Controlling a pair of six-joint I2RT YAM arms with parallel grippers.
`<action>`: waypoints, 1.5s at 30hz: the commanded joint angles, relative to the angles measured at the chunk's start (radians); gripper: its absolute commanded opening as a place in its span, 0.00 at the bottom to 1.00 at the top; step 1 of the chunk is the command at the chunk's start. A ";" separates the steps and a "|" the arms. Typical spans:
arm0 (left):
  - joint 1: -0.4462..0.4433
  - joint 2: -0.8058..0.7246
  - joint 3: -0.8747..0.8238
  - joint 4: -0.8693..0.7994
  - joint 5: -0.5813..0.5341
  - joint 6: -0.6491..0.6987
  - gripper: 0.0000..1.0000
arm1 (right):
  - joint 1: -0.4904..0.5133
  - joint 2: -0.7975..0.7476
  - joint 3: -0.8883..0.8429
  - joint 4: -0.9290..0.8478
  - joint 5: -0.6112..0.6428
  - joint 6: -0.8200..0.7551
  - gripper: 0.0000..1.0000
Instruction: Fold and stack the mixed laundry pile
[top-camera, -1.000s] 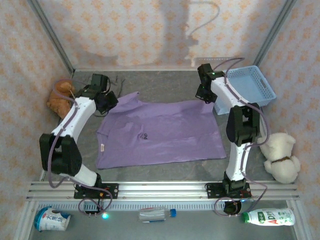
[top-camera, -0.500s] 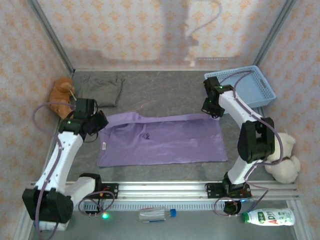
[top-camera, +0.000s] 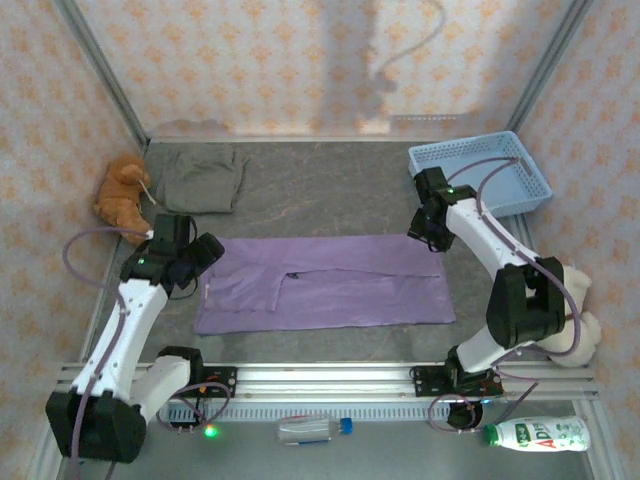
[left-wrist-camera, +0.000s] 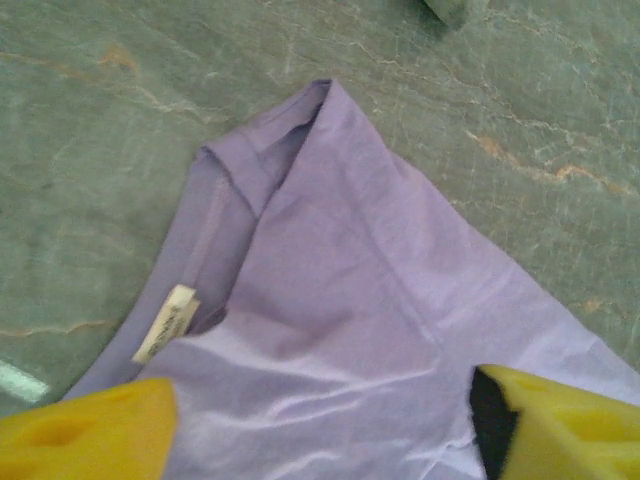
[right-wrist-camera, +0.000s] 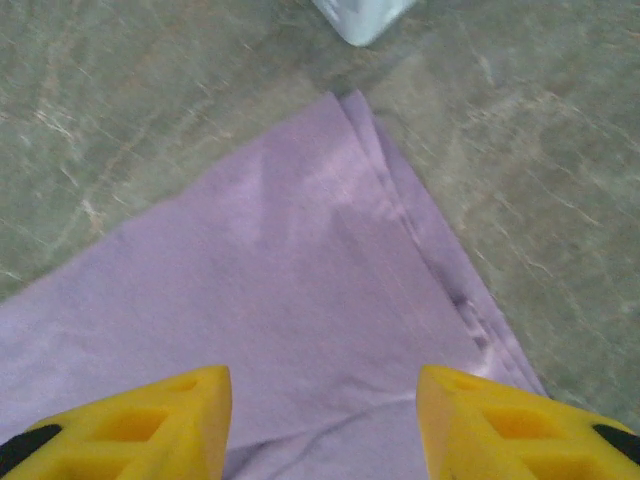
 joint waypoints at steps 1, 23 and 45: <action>-0.006 0.086 0.021 0.135 0.000 -0.036 0.64 | -0.001 0.064 0.019 0.051 -0.061 -0.001 0.49; -0.059 0.714 0.177 0.188 -0.080 0.028 0.44 | 0.095 0.383 0.105 0.198 -0.132 0.065 0.45; -0.050 0.751 0.654 -0.164 -0.062 0.241 0.80 | 0.360 0.285 0.315 0.074 -0.135 -0.001 0.51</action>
